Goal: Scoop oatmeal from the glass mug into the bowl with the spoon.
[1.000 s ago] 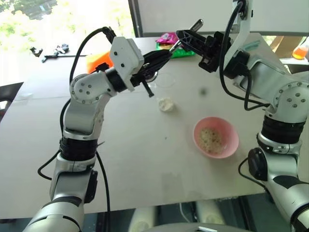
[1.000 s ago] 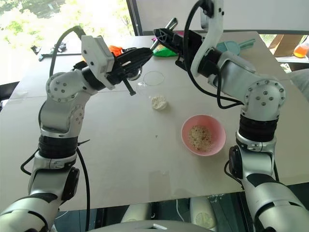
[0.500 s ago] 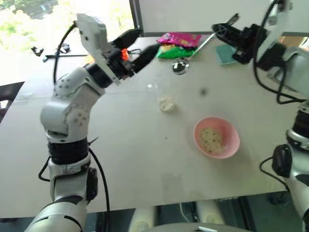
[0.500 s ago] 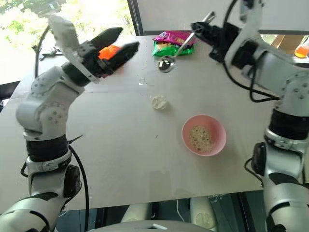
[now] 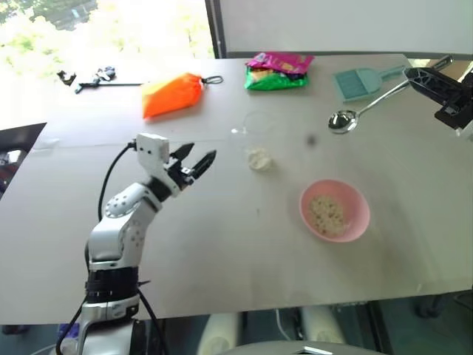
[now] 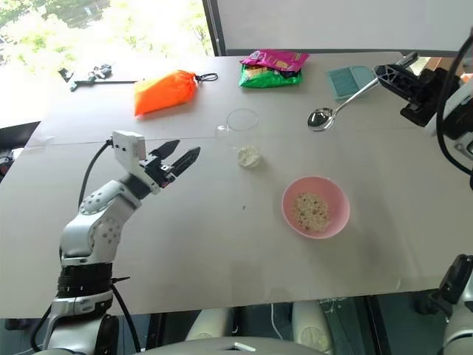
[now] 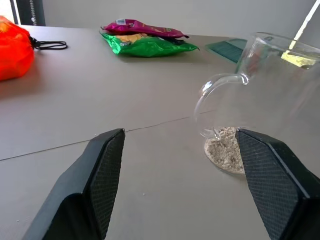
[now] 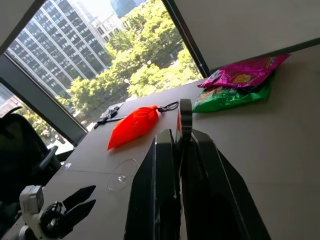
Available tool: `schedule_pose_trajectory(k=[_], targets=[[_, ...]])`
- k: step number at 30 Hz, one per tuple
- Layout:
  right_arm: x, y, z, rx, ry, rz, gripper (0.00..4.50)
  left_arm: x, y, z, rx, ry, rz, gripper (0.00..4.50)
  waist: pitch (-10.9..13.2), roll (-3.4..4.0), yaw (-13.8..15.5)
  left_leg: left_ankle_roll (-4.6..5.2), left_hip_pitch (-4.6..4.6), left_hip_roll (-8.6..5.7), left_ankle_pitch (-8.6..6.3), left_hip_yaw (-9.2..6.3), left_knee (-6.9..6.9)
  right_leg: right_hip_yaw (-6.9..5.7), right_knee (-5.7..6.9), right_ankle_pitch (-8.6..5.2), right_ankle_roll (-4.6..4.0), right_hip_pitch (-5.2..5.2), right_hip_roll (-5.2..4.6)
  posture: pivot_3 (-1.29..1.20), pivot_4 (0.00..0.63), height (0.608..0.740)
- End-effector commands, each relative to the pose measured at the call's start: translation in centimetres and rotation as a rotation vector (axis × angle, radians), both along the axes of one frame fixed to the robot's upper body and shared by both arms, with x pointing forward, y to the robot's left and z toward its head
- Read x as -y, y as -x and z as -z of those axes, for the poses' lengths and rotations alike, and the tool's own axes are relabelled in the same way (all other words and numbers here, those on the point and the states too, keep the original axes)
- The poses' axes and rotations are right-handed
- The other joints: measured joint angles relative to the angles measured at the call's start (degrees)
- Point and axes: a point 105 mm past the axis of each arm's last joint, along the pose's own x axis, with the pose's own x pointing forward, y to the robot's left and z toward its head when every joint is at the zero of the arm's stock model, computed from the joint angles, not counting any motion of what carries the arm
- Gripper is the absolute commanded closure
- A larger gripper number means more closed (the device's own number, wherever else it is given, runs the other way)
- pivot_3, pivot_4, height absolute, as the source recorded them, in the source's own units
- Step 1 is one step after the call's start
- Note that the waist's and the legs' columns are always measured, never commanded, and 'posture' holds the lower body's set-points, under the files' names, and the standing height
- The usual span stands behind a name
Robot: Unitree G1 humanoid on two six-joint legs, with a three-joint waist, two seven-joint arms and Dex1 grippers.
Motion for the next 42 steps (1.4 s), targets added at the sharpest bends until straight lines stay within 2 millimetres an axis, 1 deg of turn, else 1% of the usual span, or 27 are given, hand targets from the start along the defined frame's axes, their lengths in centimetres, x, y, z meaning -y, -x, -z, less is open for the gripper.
schedule_pose_trajectory(k=[1, 4, 9, 13, 18, 22, 25, 27, 28, 29, 30, 31, 32, 37, 40, 42], targets=[[-0.2, 1.1, -1.5, 0.068, -0.018, -0.008, 4.5, 0.4, -1.4, -0.2, 0.038, -0.009, -0.03, 0.83, 0.0, 0.0, 0.15, 0.0, -0.01, -0.02, 0.0, 0.0, 0.0, 0.0, 0.0, 0.0, 0.0, 0.0, -0.01, 0.0, 0.15, 0.74], [-0.1, 1.4, -1.3, 0.064, -0.021, -0.001, 4.5, 1.4, -2.6, 0.1, 0.035, -0.015, -0.028, 0.83, 0.0, 0.0, 0.09, 0.01, -0.08, -0.03, -0.01, 0.01, 0.0, -0.02, -0.09, 0.0, 0.0, -0.01, -0.05, 0.0, 0.15, 0.74], [0.0, 1.6, -1.0, 0.055, -0.025, 0.013, 4.5, 3.2, -3.4, -0.1, 0.055, -0.003, 0.027, 0.83, 0.0, 0.0, 0.04, 0.01, -0.11, -0.03, -0.01, -0.01, -0.01, -0.07, -0.09, 0.0, 0.0, -0.01, -0.06, 0.0, 0.15, 0.74], [0.1, 1.8, -0.7, 0.05, -0.023, 0.027, 4.5, 4.0, -3.7, -0.4, 0.062, -0.002, 0.049, 0.83, 0.0, 0.0, -0.16, 0.01, -0.09, -0.02, -0.01, -0.02, -0.01, -0.07, -0.07, 0.0, 0.0, -0.01, -0.04, 0.0, 0.15, 0.74], [0.2, 2.0, -0.4, 0.043, -0.02, 0.042, 4.5, 4.4, -4.9, -0.4, 0.064, -0.028, 0.004, 0.83, 0.0, -0.01, 0.04, 0.01, -0.09, -0.03, 0.0, -0.03, 0.02, -0.08, -0.06, 0.0, 0.0, 0.0, -0.04, 0.0, 0.15, 0.74], [0.3, 2.0, -0.4, 0.045, -0.024, 0.049, 4.5, 5.2, -5.5, -0.1, 0.065, -0.043, 0.012, 0.83, 0.0, 0.0, 0.02, 0.02, -0.11, -0.04, -0.01, -0.02, 0.03, -0.08, -0.08, 0.0, 0.01, 0.01, -0.05, 0.0, 0.15, 0.74], [0.3, 2.0, -0.3, 0.043, -0.024, 0.052, 4.5, 5.5, -6.0, -0.3, 0.077, -0.043, -0.003, 1.56, 0.0, -0.01, 0.02, 0.02, -0.1, -0.04, 0.0, -0.04, 0.02, -0.09, -0.07, 0.0, 0.0, 0.0, -0.05, 0.0, 0.15, 0.74], [0.2, 2.0, -0.3, 0.044, -0.023, 0.05, 4.5, 5.6, -6.3, -0.3, 0.079, -0.046, -0.009, 2.42, 0.0, -0.01, -0.03, 0.02, -0.1, -0.04, 0.0, -0.05, 0.02, -0.11, -0.06, 0.0, 0.0, 0.0, -0.04, 0.0, 0.15, 0.74], [0.1, 2.0, -0.3, 0.045, -0.022, 0.047, 4.5, 5.6, -6.3, -0.3, 0.082, -0.046, -0.011, 3.05, 0.0, -0.01, -0.06, 0.02, -0.1, -0.04, 0.0, -0.05, 0.03, -0.1, -0.05, 0.0, 0.01, 0.01, -0.04, 0.0, 0.15, 0.74], [0.0, 2.0, -0.3, 0.045, -0.02, 0.045, 4.5, 5.7, -6.4, -0.3, 0.084, -0.046, -0.013, 3.33, 0.0, -0.01, -0.08, 0.02, -0.1, -0.04, 0.0, -0.05, 0.02, -0.1, -0.06, 0.0, 0.01, 0.0, -0.04, 0.0, 0.15, 0.74], [-0.2, 2.0, -0.4, 0.047, -0.019, 0.037, 4.5, 5.7, -6.4, -0.4, 0.087, -0.038, -0.012, 3.85, 0.0, -0.01, -0.08, 0.02, -0.1, -0.04, 0.0, -0.04, 0.02, -0.09, -0.06, 0.0, 0.0, 0.0, -0.04, 0.0, 0.15, 0.74], [-0.7, 2.1, -0.5, 0.05, -0.017, 0.022, 4.5, 5.7, -6.5, -0.5, 0.092, -0.032, -0.013, 4.23, 0.0, -0.01, -0.07, 0.02, -0.1, -0.04, 0.0, -0.04, 0.02, -0.09, -0.06, 0.0, 0.01, 0.0, -0.04, 0.0, 0.15, 0.74], [-1.2, 2.1, -0.5, 0.055, -0.005, 0.007, 4.5, 5.8, -6.5, -0.7, 0.096, -0.026, -0.015, 4.46, 0.0, -0.01, -0.08, 0.02, -0.1, -0.04, 0.0, -0.04, 0.02, -0.09, -0.06, 0.0, 0.01, 0.01, -0.04, 0.0, 0.15, 0.74], [-4.3, 2.2, -1.0, 0.095, 0.044, -0.078, 4.5, 6.1, -6.5, -2.3, 0.137, 0.001, -0.004, 4.46, -0.01, 0.01, -0.23, 0.01, -0.08, -0.02, 0.0, -0.05, 0.02, -0.08, -0.04, 0.0, 0.01, -0.02, -0.02, 0.0, 0.15, 0.74], [-6.5, 1.9, -2.1, 0.137, 0.045, -0.126, 4.5, 7.2, -6.2, -4.0, 0.19, -0.012, 0.024, 4.46, 0.0, 0.0, -0.15, 0.01, -0.11, -0.02, 0.0, -0.1, 0.04, -0.11, -0.07, 0.0, 0.01, -0.01, -0.03, 0.0, 0.15, 0.74], [-7.4, 1.8, -3.0, 0.166, 0.04, -0.148, 4.5, 8.1, -6.0, -4.8, 0.22, -0.027, 0.042, 4.46, 0.0, 0.0, -0.16, 0.01, -0.13, -0.06, 0.0, -0.1, 0.06, -0.11, -0.06, 0.0, 0.01, -0.02, -0.05, 0.0, 0.15, 0.74]])
